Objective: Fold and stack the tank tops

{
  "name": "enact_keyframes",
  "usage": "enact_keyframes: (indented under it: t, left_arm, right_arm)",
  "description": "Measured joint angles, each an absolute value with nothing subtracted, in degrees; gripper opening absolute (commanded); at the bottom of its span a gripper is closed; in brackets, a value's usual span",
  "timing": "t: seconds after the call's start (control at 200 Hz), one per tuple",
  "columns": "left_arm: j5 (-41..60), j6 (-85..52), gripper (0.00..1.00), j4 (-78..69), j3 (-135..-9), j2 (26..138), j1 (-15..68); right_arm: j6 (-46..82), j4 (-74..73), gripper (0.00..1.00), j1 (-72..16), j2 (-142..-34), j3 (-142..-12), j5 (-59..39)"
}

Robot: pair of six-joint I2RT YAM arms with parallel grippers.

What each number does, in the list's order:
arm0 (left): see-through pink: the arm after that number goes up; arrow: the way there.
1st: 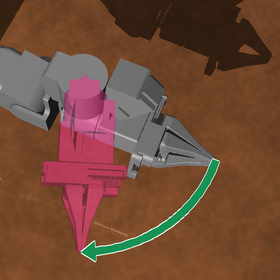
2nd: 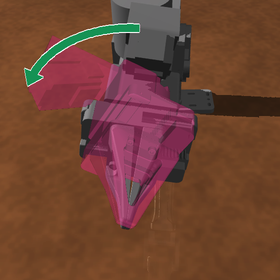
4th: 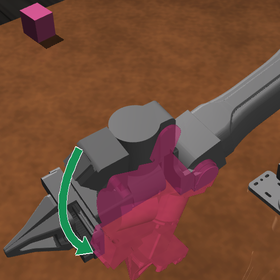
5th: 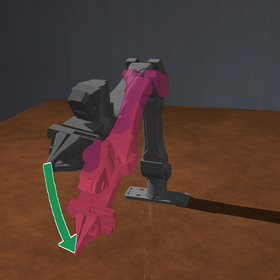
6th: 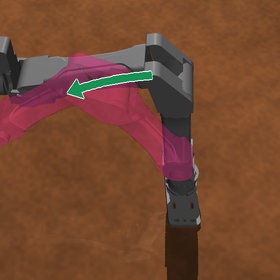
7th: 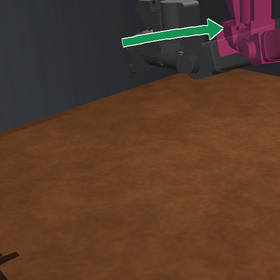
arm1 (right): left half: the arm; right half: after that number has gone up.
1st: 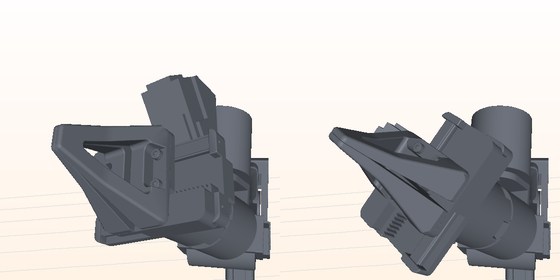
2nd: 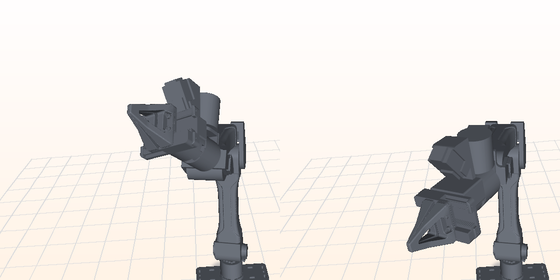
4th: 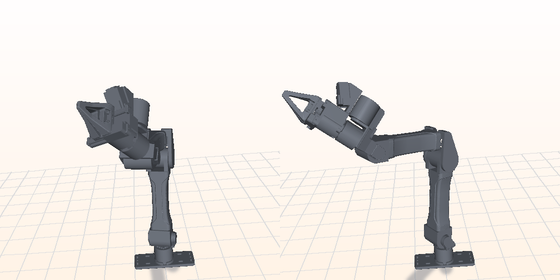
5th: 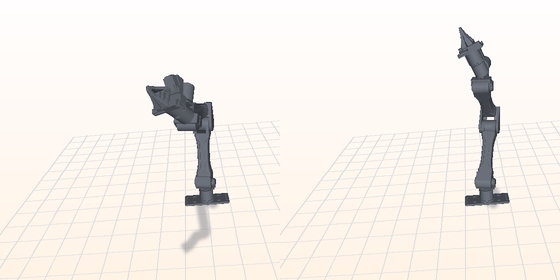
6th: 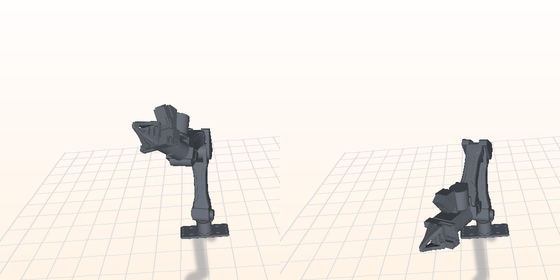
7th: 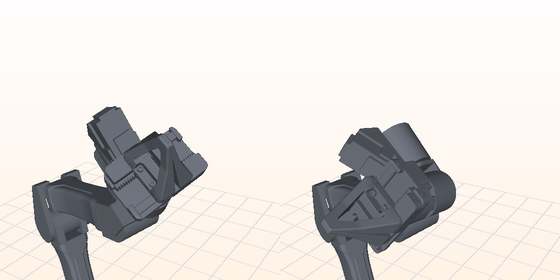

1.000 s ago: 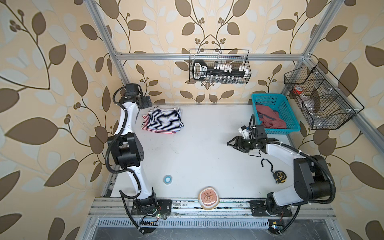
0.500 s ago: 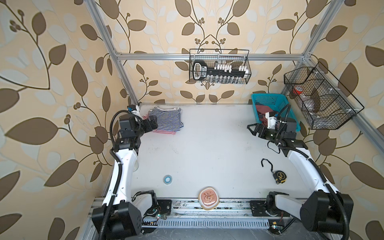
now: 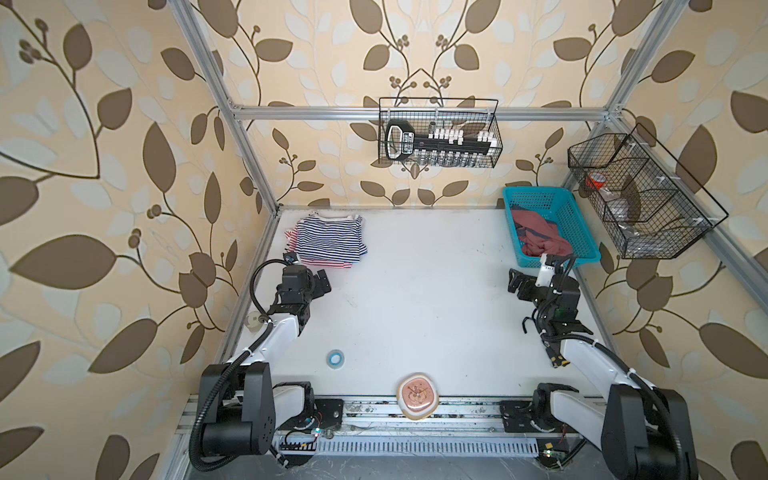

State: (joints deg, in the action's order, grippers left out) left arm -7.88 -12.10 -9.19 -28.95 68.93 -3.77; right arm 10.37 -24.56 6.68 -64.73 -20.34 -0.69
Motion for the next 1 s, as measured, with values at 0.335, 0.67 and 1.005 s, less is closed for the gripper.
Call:
enact_keyframes:
  t: [0.335,0.67,1.005]
  left_arm:
    - [-8.23,-9.02,0.99,-20.43,-27.73,74.0,-3.77]
    - [-5.93,-5.78,0.99,-35.79,-19.35,78.89,-3.77]
    - [-5.48,-4.6,0.99,-38.41,-21.15,86.35,-3.77]
  right_arm:
    - [8.8,-40.25,1.0,6.66,-71.02,-17.1,-0.19]
    - [5.56,-56.51,1.0,2.22,-76.77,-7.84,1.17]
    - [4.49,-58.54,1.0,1.23,-77.21,-8.1,3.66]
